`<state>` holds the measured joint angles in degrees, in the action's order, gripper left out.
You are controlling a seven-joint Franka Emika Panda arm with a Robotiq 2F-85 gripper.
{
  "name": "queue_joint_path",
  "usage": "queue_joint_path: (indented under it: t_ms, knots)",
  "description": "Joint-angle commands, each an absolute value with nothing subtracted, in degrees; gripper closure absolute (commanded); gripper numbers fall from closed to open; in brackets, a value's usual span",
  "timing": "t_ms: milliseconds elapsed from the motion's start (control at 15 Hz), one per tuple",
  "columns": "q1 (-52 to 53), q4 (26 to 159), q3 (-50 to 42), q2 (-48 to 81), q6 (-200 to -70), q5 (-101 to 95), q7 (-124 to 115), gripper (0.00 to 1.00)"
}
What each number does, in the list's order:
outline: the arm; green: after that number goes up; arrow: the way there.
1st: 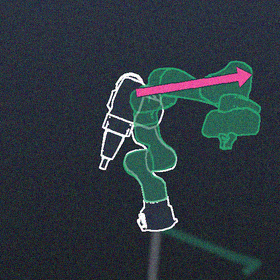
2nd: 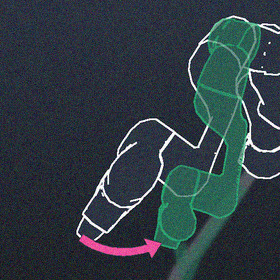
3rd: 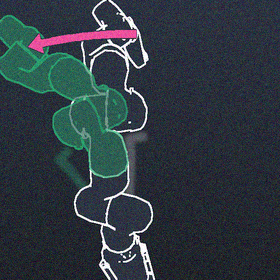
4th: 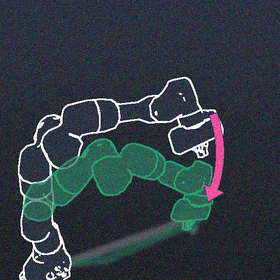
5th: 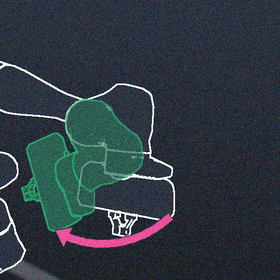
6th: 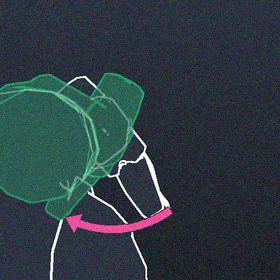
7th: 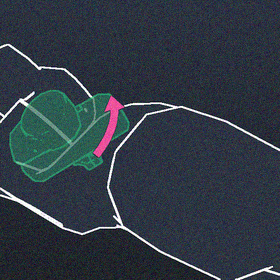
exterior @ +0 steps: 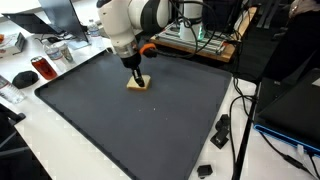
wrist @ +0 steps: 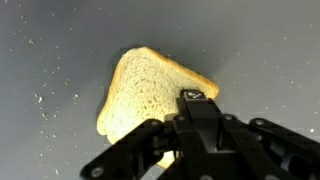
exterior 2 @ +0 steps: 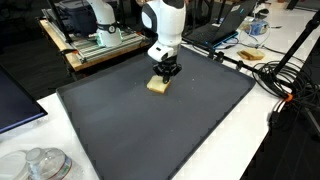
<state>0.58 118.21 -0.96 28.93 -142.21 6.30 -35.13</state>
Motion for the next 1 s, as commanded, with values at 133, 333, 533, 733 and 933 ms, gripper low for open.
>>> queue_joint_path:
  t_ms: [133,333,533,733,933]
  knots:
    - [1.97,117.43,-1.77,34.55,-145.23,7.81,-32.65,0.95]
    - [2.01,117.53,-1.81,34.54,-145.31,7.86,-32.31,0.95]
    - [2.1,117.61,-1.83,34.43,-145.23,7.84,-32.13,0.95]
    - [2.11,118.18,-2.14,32.94,-144.25,7.63,-32.19,0.95]
    - [1.63,119.41,-2.52,29.99,-143.31,7.59,-31.78,0.95]
